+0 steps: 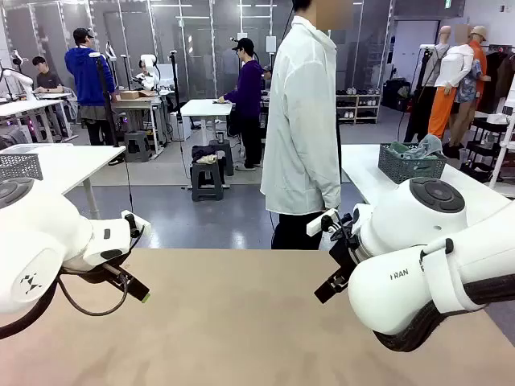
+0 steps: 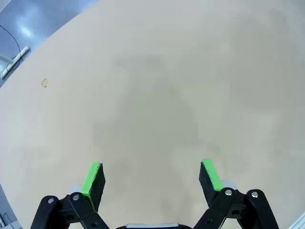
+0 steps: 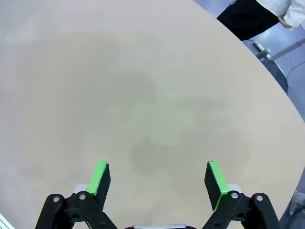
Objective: Fold the towels and place them in the basket.
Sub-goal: When a person lays out a Towel with hook on the table, fold it in half twice.
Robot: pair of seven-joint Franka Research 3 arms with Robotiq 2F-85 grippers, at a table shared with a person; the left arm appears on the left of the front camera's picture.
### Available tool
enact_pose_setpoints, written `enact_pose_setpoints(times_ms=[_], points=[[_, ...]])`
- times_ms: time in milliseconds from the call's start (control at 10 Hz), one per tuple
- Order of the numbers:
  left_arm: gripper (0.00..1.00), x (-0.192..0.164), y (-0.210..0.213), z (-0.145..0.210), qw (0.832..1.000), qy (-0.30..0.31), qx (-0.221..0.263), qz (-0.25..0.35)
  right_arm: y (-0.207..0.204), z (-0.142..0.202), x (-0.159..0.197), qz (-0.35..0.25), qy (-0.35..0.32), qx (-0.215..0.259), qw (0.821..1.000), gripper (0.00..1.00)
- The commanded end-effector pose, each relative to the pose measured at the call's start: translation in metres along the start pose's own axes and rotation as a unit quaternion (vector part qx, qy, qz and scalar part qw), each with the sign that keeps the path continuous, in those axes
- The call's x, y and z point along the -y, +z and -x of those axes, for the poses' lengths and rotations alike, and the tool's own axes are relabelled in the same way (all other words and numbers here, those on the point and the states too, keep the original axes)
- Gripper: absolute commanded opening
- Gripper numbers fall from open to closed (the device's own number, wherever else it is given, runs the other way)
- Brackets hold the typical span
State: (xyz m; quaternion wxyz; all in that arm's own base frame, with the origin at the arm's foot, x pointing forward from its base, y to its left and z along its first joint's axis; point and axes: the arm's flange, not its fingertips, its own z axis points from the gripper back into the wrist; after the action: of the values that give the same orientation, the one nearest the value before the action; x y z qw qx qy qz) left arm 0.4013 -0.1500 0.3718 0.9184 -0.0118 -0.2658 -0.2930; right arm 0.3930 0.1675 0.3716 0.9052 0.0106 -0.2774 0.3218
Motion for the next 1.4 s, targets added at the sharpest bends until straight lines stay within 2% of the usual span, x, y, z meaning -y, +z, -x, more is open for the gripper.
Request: enact_pose_setpoints(times_ms=[0, 1300], points=[[1.00, 0.0003, 0.0000, -0.0001, 1.000, 0.000, 0.000, 0.000, 0.0000, 0.0000, 0.0000, 0.000, 0.000, 0.000, 1.000, 1.00], [1.00, 0.0003, 0.0000, -0.0001, 1.000, 0.000, 0.000, 0.000, 0.0000, 0.0000, 0.0000, 0.000, 0.000, 0.000, 1.000, 1.00]])
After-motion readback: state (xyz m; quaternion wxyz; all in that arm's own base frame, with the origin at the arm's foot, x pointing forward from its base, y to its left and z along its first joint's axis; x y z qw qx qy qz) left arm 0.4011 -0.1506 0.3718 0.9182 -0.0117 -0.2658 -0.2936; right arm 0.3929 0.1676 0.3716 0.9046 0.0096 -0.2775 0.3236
